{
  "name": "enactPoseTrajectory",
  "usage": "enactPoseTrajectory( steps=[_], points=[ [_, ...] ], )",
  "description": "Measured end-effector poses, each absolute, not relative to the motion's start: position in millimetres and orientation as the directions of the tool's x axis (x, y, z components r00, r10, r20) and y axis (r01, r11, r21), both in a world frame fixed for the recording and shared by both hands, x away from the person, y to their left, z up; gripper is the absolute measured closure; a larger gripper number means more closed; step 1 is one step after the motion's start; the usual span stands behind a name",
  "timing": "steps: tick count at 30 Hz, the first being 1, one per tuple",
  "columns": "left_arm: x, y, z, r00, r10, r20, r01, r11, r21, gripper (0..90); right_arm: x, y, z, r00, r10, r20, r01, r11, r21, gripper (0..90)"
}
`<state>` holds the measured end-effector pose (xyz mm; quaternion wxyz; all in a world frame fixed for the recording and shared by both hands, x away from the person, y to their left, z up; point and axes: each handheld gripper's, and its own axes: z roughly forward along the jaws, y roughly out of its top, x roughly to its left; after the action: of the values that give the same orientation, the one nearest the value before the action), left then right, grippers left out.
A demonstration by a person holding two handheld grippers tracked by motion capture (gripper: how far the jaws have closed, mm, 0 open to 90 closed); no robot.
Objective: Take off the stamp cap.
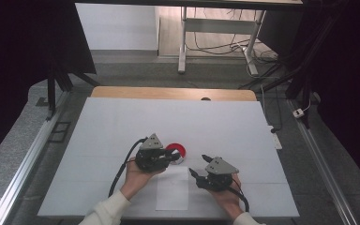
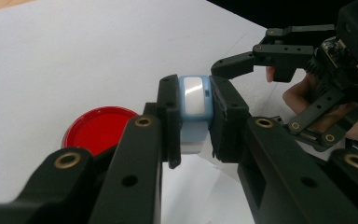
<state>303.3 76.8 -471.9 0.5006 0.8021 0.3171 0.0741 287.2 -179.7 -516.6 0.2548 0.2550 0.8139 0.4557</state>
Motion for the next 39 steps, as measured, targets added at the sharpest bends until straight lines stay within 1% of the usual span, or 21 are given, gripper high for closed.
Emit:
enactPoseTrajectory(
  steps=[15, 20, 39],
  points=[
    [304.7, 73.1, -474.1, 0.789, 0.58, -0.202, 0.437, -0.3, 0.848, 75.1, 287.4, -158.6, -520.6, -0.769, 0.614, -0.181, 0.17, 0.469, 0.867, 31.8],
    [304.9, 71.8, -474.9, 0.787, 0.582, -0.204, 0.44, -0.3, 0.846, 75.1, 286.9, -149.4, -522.1, -0.775, 0.604, -0.186, 0.162, 0.475, 0.865, 33.2],
    [304.8, 70.0, -475.7, 0.789, 0.579, -0.207, 0.442, -0.3, 0.845, 75.1, 287.1, -138.0, -522.0, -0.776, 0.602, -0.188, 0.163, 0.479, 0.862, 38.7]
  ],
)
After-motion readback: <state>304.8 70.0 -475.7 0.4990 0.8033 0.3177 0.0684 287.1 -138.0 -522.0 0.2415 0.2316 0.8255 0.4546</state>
